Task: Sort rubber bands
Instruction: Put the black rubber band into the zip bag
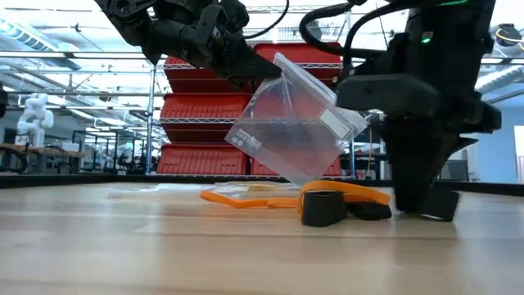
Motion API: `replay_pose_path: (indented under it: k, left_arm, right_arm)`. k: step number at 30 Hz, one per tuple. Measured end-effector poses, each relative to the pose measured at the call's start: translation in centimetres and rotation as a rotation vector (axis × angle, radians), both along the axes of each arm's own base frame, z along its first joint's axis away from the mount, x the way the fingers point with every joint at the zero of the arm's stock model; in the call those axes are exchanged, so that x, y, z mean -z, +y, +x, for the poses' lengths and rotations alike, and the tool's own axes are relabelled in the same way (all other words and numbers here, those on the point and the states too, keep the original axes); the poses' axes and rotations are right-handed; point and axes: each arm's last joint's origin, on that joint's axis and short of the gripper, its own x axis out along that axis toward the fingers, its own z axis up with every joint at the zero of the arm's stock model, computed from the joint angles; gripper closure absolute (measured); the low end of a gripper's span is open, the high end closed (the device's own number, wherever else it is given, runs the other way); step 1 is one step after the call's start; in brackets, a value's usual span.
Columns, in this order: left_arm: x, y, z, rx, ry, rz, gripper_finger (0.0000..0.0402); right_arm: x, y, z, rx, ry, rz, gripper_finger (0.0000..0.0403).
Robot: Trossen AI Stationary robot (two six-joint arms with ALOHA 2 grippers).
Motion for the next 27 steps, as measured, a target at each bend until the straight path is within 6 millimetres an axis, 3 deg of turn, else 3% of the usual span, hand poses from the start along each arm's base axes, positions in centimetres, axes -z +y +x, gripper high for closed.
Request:
replay_pose_path:
  k: [2,7,12,15,20,27]
  left_arm:
    - [0.0,0.0,0.0,0.000,-0.001,0.000,0.0402]
    - [0.0,0.0,0.0,0.000,0.000,0.000,0.0402]
    - [0.0,0.0,0.0,0.000,0.001,0.000,0.0401]
    - [0.0,0.0,0.0,-0.002,-0.003,-0.006,0.0401]
    - [-0.1,0.0,0.0,-0.009,-0.001,-0.032,0.0401]
    - [-0.1,0.0,0.0,-0.014,0.003,-0.049,0.0401]
  right_arm:
    - [-0.8,-0.1,-0.4,-0.041,-0.006,-0.030,0.0387]
    - [-4.2,-0.8,-1.1,-0.116,-0.096,-0.107,0.0388]
    - [-9.4,-2.3,-2.2,-0.182,-0.300,-0.373,0.0399]
    - [-11.4,-3.4,-2.6,-0.234,-0.341,-0.521,0.0400]
    - [-12.1,-5.7,-1.6,-0.362,-0.278,-0.631,0.0401]
    - [-12.1,-8.4,-0.2,-0.449,-0.212,-0.637,0.0402]
